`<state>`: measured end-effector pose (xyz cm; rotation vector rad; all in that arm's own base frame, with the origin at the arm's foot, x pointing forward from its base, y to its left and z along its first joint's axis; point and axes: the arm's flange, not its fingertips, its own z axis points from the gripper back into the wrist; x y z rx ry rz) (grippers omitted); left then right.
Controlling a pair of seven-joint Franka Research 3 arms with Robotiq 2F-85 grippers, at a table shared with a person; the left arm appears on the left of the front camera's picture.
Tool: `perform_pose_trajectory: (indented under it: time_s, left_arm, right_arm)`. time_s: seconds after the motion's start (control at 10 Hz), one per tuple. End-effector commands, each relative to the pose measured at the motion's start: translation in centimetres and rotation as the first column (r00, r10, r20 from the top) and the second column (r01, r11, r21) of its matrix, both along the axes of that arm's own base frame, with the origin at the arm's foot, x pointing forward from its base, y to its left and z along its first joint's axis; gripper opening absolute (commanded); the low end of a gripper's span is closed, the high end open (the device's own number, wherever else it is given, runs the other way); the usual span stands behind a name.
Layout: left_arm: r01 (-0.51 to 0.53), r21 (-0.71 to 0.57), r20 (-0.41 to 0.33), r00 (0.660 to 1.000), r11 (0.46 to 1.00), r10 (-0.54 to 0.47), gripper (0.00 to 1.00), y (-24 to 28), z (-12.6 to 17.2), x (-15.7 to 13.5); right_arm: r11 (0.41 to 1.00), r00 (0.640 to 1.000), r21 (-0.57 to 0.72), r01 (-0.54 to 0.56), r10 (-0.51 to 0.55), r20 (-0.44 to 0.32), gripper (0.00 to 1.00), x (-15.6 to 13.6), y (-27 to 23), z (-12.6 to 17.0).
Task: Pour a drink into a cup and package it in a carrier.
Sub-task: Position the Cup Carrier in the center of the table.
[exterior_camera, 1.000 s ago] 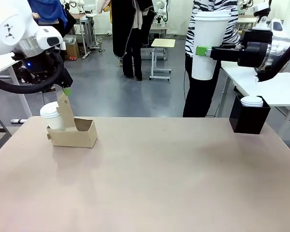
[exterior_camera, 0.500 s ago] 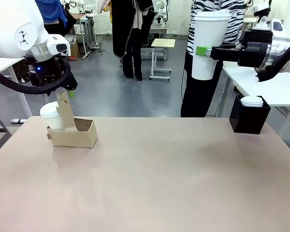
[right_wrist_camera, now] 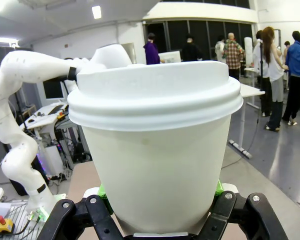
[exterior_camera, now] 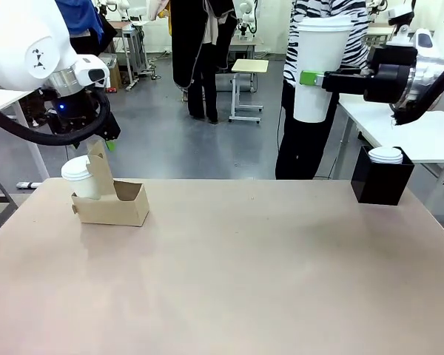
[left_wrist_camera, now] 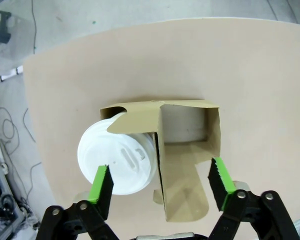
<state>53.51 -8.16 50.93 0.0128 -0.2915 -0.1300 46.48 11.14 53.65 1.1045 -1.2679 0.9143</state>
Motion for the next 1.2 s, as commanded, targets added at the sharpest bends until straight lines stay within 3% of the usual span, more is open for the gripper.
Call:
perform_pose_trajectory:
  time_s: [0.0,0.1,0.2,0.4,0.5,0.6,0.8,0.9,1.0,1.1]
  left_arm:
    - [-0.016,-0.008,-0.009,1.000,1.000,0.016,0.42,-0.4,0.0,1.0]
    - [-0.020,-0.003,-0.016,1.000,1.000,0.019,0.14,-0.5,-0.1,1.0]
    - [-0.025,0.002,-0.024,0.999,1.000,0.025,0.00,-0.6,-0.1,0.9]
    - [-0.039,0.014,-0.046,0.998,0.999,0.040,0.00,-0.5,-0.4,1.1]
    - [-0.043,0.015,-0.046,0.998,0.999,0.044,0.05,-0.5,-0.4,1.2]
    - [-0.048,0.014,-0.046,0.998,0.999,0.048,0.00,-0.5,-0.3,1.2]
    - [-0.062,0.039,-0.058,0.996,0.997,0.064,0.00,-0.5,-0.2,1.2]
    - [-0.074,0.072,-0.103,0.991,0.995,0.081,0.00,-0.5,-0.5,1.5]
    - [-0.054,0.082,-0.245,0.967,0.995,0.072,0.00,-0.3,-1.0,1.8]
    - [-0.038,0.021,-0.064,0.997,0.999,0.039,0.00,-0.1,-0.7,0.8]
  right_arm:
    - [1.000,1.000,0.013,-0.003,0.003,0.025,0.80,0.2,0.3,0.4]
    - [1.000,1.000,0.013,-0.003,0.003,0.025,0.80,0.2,0.3,0.4]
    - [1.000,1.000,0.013,-0.003,0.003,0.025,0.80,0.2,0.3,0.4]
    - [1.000,1.000,0.013,-0.003,0.003,0.025,0.80,0.2,0.3,0.4]
    - [1.000,1.000,0.013,-0.003,0.003,0.025,0.80,0.2,0.3,0.4]
    - [1.000,1.000,0.013,-0.003,0.003,0.025,0.80,0.2,0.3,0.4]
    - [1.000,1.000,0.013,-0.003,0.003,0.025,0.80,0.2,0.3,0.4]
    - [1.000,1.000,0.013,-0.003,0.003,0.025,0.80,0.2,0.3,0.4]
    - [1.000,1.000,0.013,-0.003,0.003,0.025,0.80,0.2,0.3,0.4]
    - [1.000,1.000,0.013,-0.003,0.003,0.025,0.80,0.2,0.3,0.4]
